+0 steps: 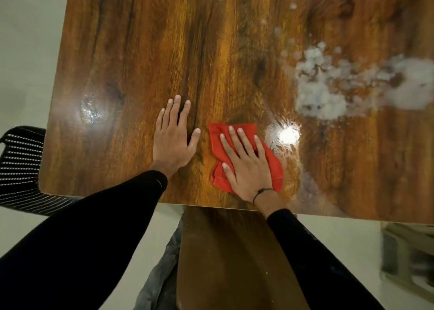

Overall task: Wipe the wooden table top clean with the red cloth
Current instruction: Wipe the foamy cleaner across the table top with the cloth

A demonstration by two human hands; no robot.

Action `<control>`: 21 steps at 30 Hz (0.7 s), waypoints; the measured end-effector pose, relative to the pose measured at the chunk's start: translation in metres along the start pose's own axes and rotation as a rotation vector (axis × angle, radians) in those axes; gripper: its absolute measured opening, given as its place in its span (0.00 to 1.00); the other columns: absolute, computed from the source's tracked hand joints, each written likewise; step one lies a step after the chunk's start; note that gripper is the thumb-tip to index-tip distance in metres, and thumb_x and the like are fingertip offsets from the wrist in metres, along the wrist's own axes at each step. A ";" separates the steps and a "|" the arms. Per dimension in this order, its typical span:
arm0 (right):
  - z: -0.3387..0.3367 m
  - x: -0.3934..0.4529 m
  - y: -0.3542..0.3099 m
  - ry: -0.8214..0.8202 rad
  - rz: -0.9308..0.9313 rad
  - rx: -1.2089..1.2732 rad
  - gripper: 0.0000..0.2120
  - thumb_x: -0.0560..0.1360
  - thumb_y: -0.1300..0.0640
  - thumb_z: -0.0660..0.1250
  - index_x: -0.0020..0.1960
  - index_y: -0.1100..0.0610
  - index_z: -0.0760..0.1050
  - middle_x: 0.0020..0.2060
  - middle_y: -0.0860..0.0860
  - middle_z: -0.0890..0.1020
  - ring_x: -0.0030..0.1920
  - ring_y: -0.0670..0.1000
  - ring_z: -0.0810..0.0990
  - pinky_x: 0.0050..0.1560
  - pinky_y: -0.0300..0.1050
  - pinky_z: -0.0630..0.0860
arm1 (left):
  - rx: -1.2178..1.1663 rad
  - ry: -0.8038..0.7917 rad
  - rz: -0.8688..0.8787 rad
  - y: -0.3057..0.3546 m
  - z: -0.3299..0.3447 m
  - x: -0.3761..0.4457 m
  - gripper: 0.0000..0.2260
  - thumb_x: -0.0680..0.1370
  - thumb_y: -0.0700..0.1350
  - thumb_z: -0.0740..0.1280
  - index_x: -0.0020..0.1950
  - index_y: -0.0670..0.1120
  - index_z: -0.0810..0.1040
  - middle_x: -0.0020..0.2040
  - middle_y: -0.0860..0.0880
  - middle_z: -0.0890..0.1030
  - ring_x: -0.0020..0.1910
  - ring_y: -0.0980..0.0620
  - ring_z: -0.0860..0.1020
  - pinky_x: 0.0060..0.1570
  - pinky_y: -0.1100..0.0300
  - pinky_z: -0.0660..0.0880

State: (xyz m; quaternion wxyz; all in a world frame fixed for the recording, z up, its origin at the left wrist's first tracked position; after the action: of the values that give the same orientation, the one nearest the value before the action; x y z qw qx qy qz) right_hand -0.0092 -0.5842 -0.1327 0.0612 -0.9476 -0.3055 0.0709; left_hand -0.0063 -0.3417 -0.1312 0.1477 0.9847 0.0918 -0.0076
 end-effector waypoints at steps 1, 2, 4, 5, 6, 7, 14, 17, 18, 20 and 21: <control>0.000 -0.006 0.006 0.002 0.016 0.000 0.35 0.91 0.39 0.50 0.94 0.49 0.45 0.93 0.52 0.46 0.92 0.56 0.46 0.91 0.64 0.42 | -0.001 -0.003 0.000 0.000 -0.001 0.000 0.33 0.89 0.57 0.60 0.90 0.46 0.56 0.91 0.42 0.53 0.91 0.43 0.51 0.89 0.43 0.49; 0.000 -0.011 0.012 0.003 0.040 0.002 0.35 0.91 0.39 0.49 0.94 0.49 0.45 0.93 0.52 0.46 0.92 0.56 0.46 0.91 0.64 0.42 | 0.000 -0.006 0.001 0.000 -0.001 0.000 0.33 0.89 0.57 0.60 0.90 0.46 0.56 0.91 0.42 0.53 0.91 0.42 0.50 0.89 0.43 0.49; -0.003 -0.012 0.022 0.006 0.103 0.000 0.35 0.91 0.39 0.49 0.94 0.48 0.45 0.93 0.51 0.45 0.92 0.55 0.46 0.91 0.64 0.43 | 0.007 -0.011 0.003 0.000 -0.003 -0.001 0.33 0.89 0.58 0.58 0.91 0.46 0.56 0.91 0.42 0.52 0.91 0.42 0.50 0.89 0.43 0.48; -0.004 -0.009 0.028 0.010 0.138 -0.001 0.35 0.91 0.39 0.49 0.94 0.48 0.45 0.93 0.51 0.45 0.92 0.56 0.46 0.91 0.65 0.44 | 0.012 -0.011 0.004 0.000 -0.003 -0.002 0.33 0.89 0.58 0.57 0.91 0.46 0.55 0.91 0.42 0.52 0.91 0.42 0.50 0.89 0.43 0.48; -0.005 -0.002 0.032 0.014 0.177 0.007 0.35 0.91 0.38 0.49 0.94 0.48 0.45 0.93 0.51 0.46 0.92 0.56 0.45 0.91 0.65 0.44 | 0.017 -0.010 0.004 0.001 -0.004 -0.003 0.33 0.89 0.59 0.56 0.91 0.45 0.55 0.91 0.42 0.51 0.91 0.42 0.50 0.89 0.43 0.48; -0.007 0.008 0.036 0.021 0.221 0.021 0.35 0.91 0.38 0.49 0.94 0.48 0.46 0.93 0.52 0.46 0.92 0.56 0.46 0.91 0.66 0.44 | 0.021 -0.010 0.006 0.001 -0.003 -0.003 0.33 0.89 0.59 0.56 0.91 0.45 0.55 0.91 0.42 0.51 0.91 0.42 0.50 0.89 0.42 0.48; -0.006 0.043 0.020 0.052 0.187 0.009 0.35 0.90 0.37 0.49 0.93 0.46 0.47 0.93 0.54 0.48 0.92 0.60 0.47 0.89 0.72 0.46 | 0.029 -0.001 0.021 0.005 -0.004 -0.003 0.32 0.89 0.57 0.58 0.91 0.46 0.56 0.91 0.41 0.53 0.90 0.42 0.51 0.89 0.43 0.48; 0.000 0.013 0.008 0.032 0.035 0.011 0.35 0.90 0.37 0.53 0.93 0.45 0.47 0.93 0.55 0.46 0.92 0.61 0.46 0.88 0.75 0.48 | 0.033 -0.021 0.011 0.010 -0.008 -0.003 0.32 0.89 0.56 0.59 0.91 0.45 0.56 0.91 0.41 0.52 0.90 0.42 0.50 0.89 0.42 0.48; 0.002 -0.001 0.006 0.020 -0.009 0.012 0.36 0.90 0.37 0.53 0.93 0.44 0.47 0.92 0.56 0.46 0.92 0.61 0.46 0.87 0.75 0.48 | 0.036 -0.031 0.005 0.011 -0.010 -0.003 0.32 0.90 0.55 0.59 0.91 0.45 0.56 0.91 0.41 0.52 0.90 0.42 0.50 0.89 0.41 0.49; 0.006 -0.032 0.010 -0.010 -0.085 0.007 0.36 0.89 0.36 0.53 0.93 0.43 0.47 0.93 0.55 0.46 0.92 0.61 0.46 0.87 0.75 0.47 | 0.036 -0.039 0.001 0.015 -0.012 -0.004 0.30 0.90 0.55 0.57 0.90 0.44 0.56 0.91 0.41 0.52 0.90 0.41 0.51 0.88 0.41 0.50; 0.007 -0.046 0.018 -0.020 -0.114 0.002 0.35 0.90 0.36 0.52 0.93 0.43 0.47 0.93 0.55 0.45 0.92 0.61 0.46 0.88 0.75 0.46 | 0.032 -0.033 0.015 0.021 -0.012 -0.005 0.29 0.90 0.54 0.56 0.90 0.44 0.58 0.91 0.41 0.53 0.90 0.41 0.52 0.88 0.40 0.51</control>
State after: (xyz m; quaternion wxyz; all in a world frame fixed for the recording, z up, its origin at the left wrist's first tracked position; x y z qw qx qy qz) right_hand -0.0377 -0.6252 -0.1375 0.0632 -0.9277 -0.3597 0.0773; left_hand -0.0080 -0.3586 -0.1134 0.1337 0.9873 0.0821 -0.0242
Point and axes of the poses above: each hand's wrist, its own x-axis towards the middle knuckle, its own z-axis out of the palm, y = z × x, the point moved 1 cm from there along x, towards the middle knuckle
